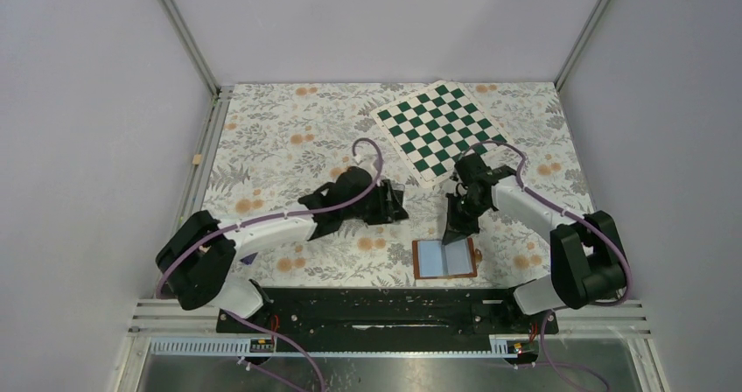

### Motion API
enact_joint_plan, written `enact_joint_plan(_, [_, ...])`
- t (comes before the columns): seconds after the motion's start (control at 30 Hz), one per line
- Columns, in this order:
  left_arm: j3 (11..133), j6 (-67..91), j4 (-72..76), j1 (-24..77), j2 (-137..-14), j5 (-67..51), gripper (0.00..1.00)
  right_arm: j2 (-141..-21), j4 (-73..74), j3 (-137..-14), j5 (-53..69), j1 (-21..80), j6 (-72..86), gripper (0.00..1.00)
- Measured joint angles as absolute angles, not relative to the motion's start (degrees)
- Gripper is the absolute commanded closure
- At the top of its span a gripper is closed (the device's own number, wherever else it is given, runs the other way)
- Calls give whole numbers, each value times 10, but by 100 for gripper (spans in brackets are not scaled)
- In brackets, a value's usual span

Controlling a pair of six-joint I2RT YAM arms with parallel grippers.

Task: Put the credit cards into the card holder
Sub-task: Turn over the card slot in the card holder, then pick up the credit card from the storage box.

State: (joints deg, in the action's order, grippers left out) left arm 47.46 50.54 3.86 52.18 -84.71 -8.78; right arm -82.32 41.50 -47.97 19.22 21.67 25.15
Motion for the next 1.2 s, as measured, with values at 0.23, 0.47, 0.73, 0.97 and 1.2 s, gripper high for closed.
enact_joint_plan(0.23, [460, 466, 2, 389, -830, -124, 61, -876, 396, -573, 212, 244, 271, 95])
enact_joint_plan(0.47, [545, 391, -109, 333, -913, -146, 66, -967, 369, -688, 234, 263, 293, 81])
enact_joint_plan(0.73, [629, 345, -156, 326, -999, -167, 75, -1051, 365, -750, 241, 276, 300, 78])
enact_joint_plan(0.97, [643, 343, -163, 326, -1034, -197, 76, -1075, 365, -761, 252, 283, 302, 82])
enact_joint_plan(1.2, [652, 349, -154, 340, -1040, -214, 79, -1079, 367, -764, 252, 285, 304, 95])
